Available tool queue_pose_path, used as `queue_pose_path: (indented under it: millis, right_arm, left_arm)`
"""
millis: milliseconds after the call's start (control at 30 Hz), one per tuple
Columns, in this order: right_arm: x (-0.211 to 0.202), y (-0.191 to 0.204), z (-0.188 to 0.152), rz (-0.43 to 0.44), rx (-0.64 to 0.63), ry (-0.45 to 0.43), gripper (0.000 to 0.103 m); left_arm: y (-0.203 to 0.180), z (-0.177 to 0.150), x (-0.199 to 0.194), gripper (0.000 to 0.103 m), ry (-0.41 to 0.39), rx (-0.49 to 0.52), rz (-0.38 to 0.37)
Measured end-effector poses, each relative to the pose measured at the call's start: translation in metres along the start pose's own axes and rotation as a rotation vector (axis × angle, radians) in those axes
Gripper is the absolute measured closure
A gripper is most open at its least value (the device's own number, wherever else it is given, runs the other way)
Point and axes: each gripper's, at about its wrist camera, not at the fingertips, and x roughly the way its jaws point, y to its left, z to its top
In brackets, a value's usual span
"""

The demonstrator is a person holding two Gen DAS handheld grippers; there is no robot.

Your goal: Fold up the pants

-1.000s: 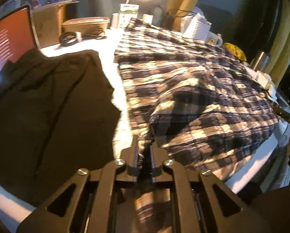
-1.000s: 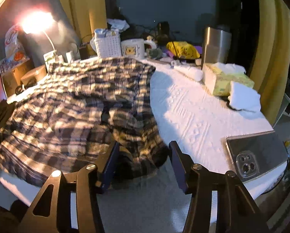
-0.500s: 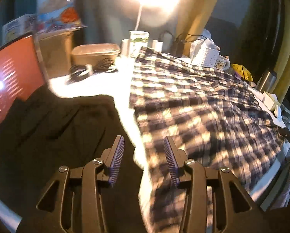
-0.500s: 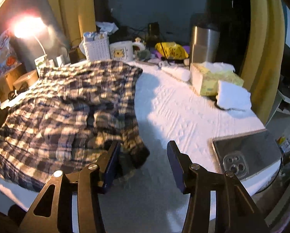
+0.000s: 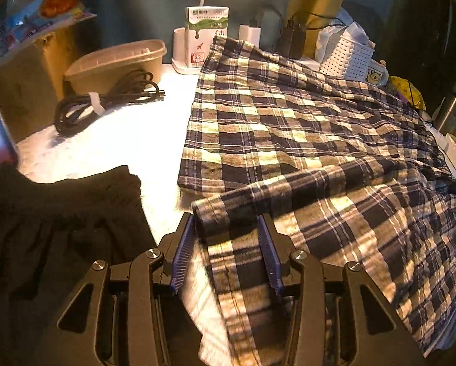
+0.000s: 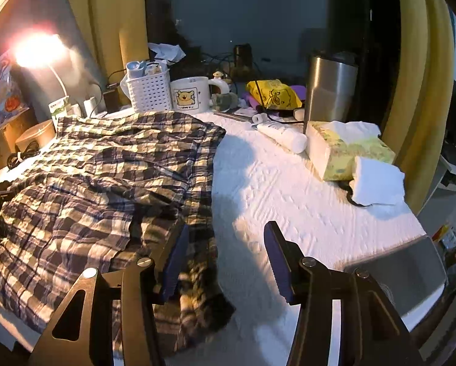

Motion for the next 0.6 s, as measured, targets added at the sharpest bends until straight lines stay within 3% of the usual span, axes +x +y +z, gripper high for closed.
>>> queue_pose_path:
  millis: [33,67,100,400,600]
  right_arm:
    - [0.002,0.0,0.0,0.0,0.001,0.002,0.049]
    - [0.005,0.001,0.0,0.001,0.004,0.008,0.049]
    - [0.007,0.002,0.0,0.004,0.006,0.011,0.049]
    - [0.019,0.008,-0.003,0.016,0.002,0.033,0.049]
    - [0.027,0.009,-0.007,0.004,0.006,0.059,0.049]
  left_arm:
    - [0.0,0.001,0.0,0.067,-0.006,0.004,-0.005]
    - [-0.002,0.002,-0.001,0.094,-0.013,0.017,-0.017]
    - [-0.006,0.003,-0.002,0.103,-0.012,0.049,-0.014]
    - [-0.006,0.014,-0.024,0.103,-0.137,0.173,0.153]
    - [-0.002,0.02,-0.018,0.102,-0.068,0.167,0.12]
